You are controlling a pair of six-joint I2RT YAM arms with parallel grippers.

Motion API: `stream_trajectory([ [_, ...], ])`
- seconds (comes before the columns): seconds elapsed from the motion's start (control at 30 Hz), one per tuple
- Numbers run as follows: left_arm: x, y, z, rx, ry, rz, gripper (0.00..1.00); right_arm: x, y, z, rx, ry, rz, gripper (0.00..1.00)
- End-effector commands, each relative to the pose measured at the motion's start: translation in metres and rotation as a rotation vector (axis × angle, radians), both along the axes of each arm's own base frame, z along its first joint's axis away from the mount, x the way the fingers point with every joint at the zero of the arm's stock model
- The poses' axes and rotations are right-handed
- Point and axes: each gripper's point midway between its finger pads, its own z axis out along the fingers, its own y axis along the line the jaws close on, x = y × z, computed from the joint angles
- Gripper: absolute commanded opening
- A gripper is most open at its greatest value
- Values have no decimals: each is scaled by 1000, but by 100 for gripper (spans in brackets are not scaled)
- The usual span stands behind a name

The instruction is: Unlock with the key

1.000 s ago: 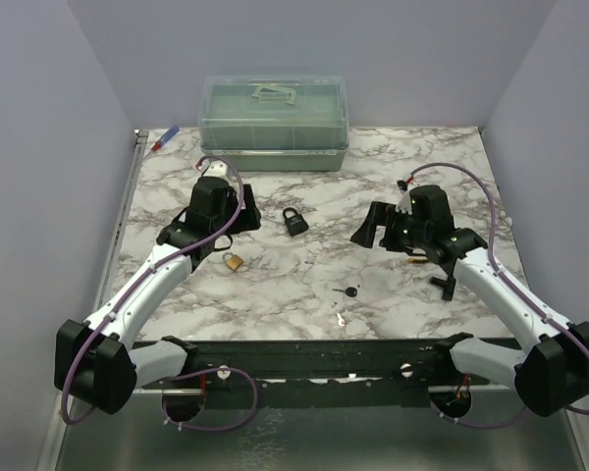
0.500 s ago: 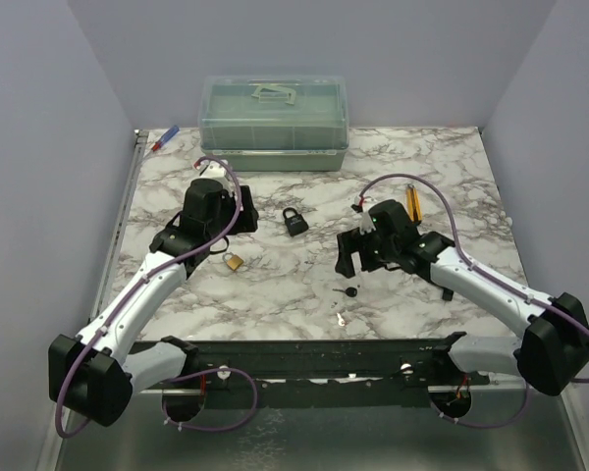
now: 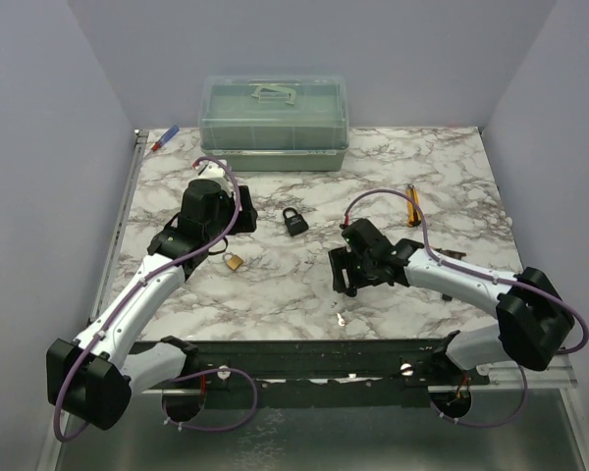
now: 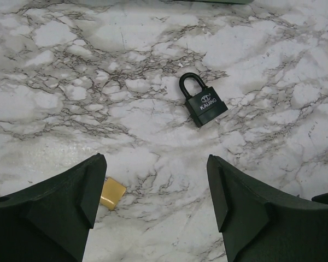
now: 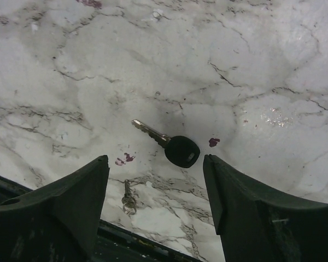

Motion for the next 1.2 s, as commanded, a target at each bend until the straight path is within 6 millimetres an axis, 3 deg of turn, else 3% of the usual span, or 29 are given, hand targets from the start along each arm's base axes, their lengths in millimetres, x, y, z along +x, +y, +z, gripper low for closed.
stream_trajectory([
  [0.0,-1,-1,7,-6,-29,-7,80,0,-9,-17,-69,15,-68,75],
  [0.27,1,-3,10,-13,-34,-12,79,0,-16,-27,-130,28,-101,64],
  [0.87,-1,2,12,-3,-47,3,79,-9,-21,-50,-240,63,-84,61],
  [1.17,-1,2,12,-3,-47,1,79,-7,-19,-51,-268,61,-77,52],
])
